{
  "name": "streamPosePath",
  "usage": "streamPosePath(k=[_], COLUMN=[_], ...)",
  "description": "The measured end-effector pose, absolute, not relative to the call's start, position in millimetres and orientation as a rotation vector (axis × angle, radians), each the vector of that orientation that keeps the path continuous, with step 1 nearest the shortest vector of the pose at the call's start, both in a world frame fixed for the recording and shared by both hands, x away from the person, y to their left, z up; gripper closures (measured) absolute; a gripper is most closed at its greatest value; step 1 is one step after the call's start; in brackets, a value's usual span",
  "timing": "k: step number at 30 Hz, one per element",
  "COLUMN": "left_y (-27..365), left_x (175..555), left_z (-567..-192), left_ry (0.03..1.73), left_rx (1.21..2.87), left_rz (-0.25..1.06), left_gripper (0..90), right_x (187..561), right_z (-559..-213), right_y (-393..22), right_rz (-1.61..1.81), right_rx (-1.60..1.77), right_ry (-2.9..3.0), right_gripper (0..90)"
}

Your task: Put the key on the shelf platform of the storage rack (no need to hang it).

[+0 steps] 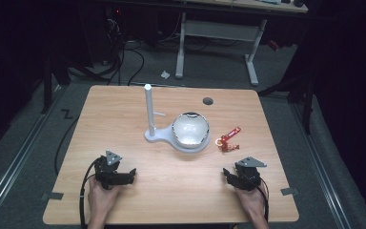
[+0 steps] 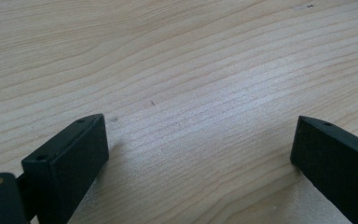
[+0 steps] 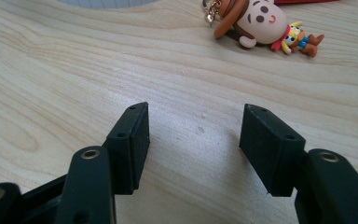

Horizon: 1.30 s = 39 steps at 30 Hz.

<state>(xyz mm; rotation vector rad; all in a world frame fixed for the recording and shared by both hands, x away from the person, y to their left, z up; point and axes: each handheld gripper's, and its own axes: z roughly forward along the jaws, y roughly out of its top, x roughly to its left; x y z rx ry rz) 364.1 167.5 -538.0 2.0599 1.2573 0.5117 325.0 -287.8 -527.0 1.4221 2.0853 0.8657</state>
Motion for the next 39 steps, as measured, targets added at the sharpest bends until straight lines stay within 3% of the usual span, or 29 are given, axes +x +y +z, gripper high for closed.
streamPosePath(k=[21, 39], left_y=[167.5, 167.6], left_x=[364.2, 364.3], left_z=[-538.0, -538.0], left_ry=[1.259, 1.26], left_rx=[2.058, 2.056], left_rz=[0.511, 0.509], left_gripper=[4.5, 4.8], right_x=[326.8, 367.1], right_z=[-502.9, -488.4], right_y=[-311.5, -308.2], right_rz=[0.958, 1.002], right_rx=[1.408, 1.406], right_ry=[1.999, 2.032], right_gripper=[54.3, 49.4])
